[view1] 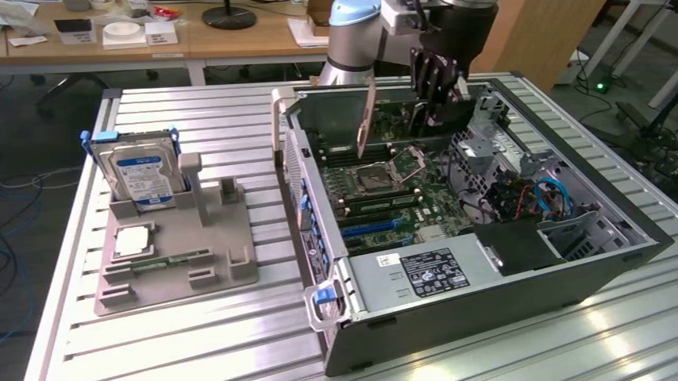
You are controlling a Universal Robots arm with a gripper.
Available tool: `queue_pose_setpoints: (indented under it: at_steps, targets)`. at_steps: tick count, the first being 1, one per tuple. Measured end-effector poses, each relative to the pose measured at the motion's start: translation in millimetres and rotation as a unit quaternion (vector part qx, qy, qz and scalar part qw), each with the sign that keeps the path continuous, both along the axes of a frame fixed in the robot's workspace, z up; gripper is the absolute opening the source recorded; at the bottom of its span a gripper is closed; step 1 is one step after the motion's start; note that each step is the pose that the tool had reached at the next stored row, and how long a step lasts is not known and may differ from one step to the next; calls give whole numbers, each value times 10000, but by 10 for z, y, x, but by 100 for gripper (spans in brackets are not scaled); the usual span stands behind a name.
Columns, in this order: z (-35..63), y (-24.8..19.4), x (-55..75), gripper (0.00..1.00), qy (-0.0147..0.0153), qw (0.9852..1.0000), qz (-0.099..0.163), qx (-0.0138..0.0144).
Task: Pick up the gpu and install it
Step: 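Insert the gpu into the slot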
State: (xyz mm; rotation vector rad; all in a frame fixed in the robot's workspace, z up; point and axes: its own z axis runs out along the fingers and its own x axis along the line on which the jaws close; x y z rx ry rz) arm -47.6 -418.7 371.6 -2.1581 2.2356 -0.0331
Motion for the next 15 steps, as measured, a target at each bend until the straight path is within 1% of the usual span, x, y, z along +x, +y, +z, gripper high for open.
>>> queue_pose_setpoints:
  at_steps: [2, 6, 9, 12, 15]
  targets:
    - [-30, 4, -8, 28, -1, 10000, -59, 0]
    - [-88, 4, -20, 28, -1, 10000, -72, 0]
    - [-141, 3, -102, 28, -1, 10000, -71, -1]
    - [-197, 4, -156, 28, -1, 10000, -72, 0]
    - [-237, -7, -163, 28, 0, 10000, -71, 0]
